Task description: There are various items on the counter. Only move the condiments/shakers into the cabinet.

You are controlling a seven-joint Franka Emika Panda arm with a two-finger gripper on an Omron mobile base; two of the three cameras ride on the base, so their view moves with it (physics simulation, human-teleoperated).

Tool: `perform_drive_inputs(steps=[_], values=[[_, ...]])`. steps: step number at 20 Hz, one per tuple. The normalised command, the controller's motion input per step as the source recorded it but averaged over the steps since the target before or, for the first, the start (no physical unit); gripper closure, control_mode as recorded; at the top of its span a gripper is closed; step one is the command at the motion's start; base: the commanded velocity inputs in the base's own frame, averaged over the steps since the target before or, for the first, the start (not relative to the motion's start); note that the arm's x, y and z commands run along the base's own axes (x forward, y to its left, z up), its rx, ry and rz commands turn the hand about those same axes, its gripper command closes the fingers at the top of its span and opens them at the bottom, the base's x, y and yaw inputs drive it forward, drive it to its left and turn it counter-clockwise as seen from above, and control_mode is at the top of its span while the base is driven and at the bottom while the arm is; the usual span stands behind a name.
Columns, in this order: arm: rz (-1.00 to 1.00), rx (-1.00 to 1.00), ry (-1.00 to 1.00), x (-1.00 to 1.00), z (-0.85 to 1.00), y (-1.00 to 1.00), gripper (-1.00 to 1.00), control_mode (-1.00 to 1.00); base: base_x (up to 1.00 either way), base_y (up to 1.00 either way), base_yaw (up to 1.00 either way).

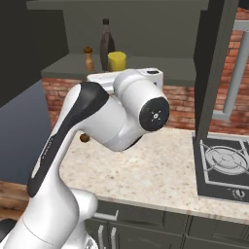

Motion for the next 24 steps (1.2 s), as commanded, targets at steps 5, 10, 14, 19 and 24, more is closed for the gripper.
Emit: perform_drive_inputs(steps=[5,10,14,19,24], values=[[-0.11,0.0,-0.08,0.49,0.02,0.03,1.0,-1.0,0.0,0.0,0.0],[-0.05,0.01,0.02,0.64,0.06,0.0,1.0,-1.0,0.0,0.0,0.0],[0.0,0.01,0.05,0.43,0.7,0.0,1.0,-1.0,0.0,0.0,0.0],[0.0,0.0,0.03,0.61,0.22,0.06,1.0,-1.0,0.0,0.0,0.0],[0.0,0.0,0.0,0.56,-0.16,0.08,1.0,-1.0,0.0,0.0,0.0]])
